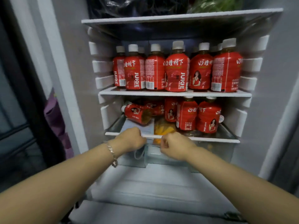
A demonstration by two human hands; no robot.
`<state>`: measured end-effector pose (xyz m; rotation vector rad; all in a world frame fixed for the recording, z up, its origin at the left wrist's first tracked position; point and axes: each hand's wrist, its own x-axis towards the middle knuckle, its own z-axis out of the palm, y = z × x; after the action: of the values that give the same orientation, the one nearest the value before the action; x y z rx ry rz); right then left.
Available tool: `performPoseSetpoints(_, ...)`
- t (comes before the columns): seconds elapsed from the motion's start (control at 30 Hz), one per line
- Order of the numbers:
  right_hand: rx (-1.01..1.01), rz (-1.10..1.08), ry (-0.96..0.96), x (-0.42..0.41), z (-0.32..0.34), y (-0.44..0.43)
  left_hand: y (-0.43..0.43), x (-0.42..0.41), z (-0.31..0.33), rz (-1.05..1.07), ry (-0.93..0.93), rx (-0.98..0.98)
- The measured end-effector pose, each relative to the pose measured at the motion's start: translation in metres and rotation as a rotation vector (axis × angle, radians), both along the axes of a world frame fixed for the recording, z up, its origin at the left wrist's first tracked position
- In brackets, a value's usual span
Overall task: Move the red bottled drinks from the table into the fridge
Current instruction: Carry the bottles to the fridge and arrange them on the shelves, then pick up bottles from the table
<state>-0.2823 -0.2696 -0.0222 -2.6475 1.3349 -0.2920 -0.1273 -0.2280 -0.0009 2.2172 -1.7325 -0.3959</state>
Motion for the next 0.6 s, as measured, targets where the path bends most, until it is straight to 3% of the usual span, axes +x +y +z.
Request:
performPoseSetpoints(0.1, 0.152, 0.218, 0.217, 0.019, 0.002, 0.021, 0.043, 0.002, -0.009, 0.097, 0.006, 0.108)
performPoseSetpoints(0.2, 0.151, 0.433, 0.404, 0.043, -0.007, 0.064, 0.107, 0.004, -0.028, 0.376, 0.080, 0.122)
performPoseSetpoints(0.43, 0.122, 0.829, 0.453, 0.091, -0.028, 0.185, 0.274, 0.006, -0.059, 0.792, 0.082, 0.170)
performPoseSetpoints(0.6, 0.084, 1.160, 0.465, 0.111, -0.044, 0.325, 0.442, -0.030, -0.074, 1.149, 0.157, 0.164)
